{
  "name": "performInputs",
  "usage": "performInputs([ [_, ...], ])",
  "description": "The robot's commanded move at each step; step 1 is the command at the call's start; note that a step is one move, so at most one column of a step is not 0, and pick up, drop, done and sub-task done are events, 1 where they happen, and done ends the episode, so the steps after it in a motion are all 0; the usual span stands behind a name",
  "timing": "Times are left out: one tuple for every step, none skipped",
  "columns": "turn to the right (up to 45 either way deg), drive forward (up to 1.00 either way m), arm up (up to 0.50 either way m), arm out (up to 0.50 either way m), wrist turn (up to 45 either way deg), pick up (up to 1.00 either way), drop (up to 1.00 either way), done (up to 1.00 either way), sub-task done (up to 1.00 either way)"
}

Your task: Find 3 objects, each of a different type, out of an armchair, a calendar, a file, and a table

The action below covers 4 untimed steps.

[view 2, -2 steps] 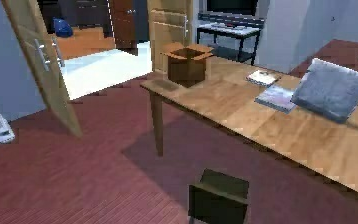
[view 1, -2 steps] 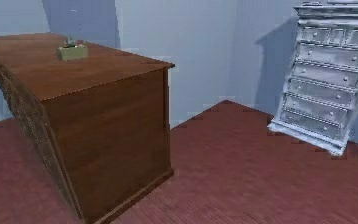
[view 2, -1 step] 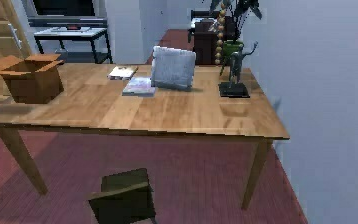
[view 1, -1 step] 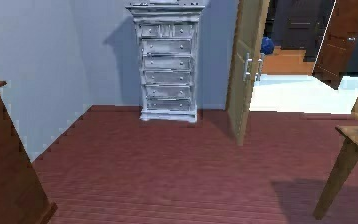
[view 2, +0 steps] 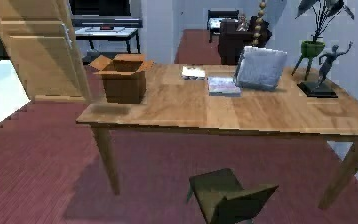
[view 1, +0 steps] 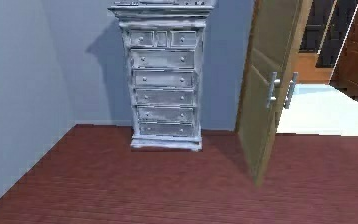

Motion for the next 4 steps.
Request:
performInputs([
  [36.0, 0.00, 0.00, 0.00, 0.0, 0.00, 0.00, 0.00, 0.00],
  [0.0, 1.00, 0.00, 0.00, 0.0, 0.00, 0.00, 0.00, 0.00],
  [24.0, 0.00, 0.00, 0.00, 0.0, 0.00, 0.00, 0.00, 0.00],
  [0.0, 0.10, 0.00, 0.00, 0.0, 0.00, 0.00, 0.00, 0.00],
])
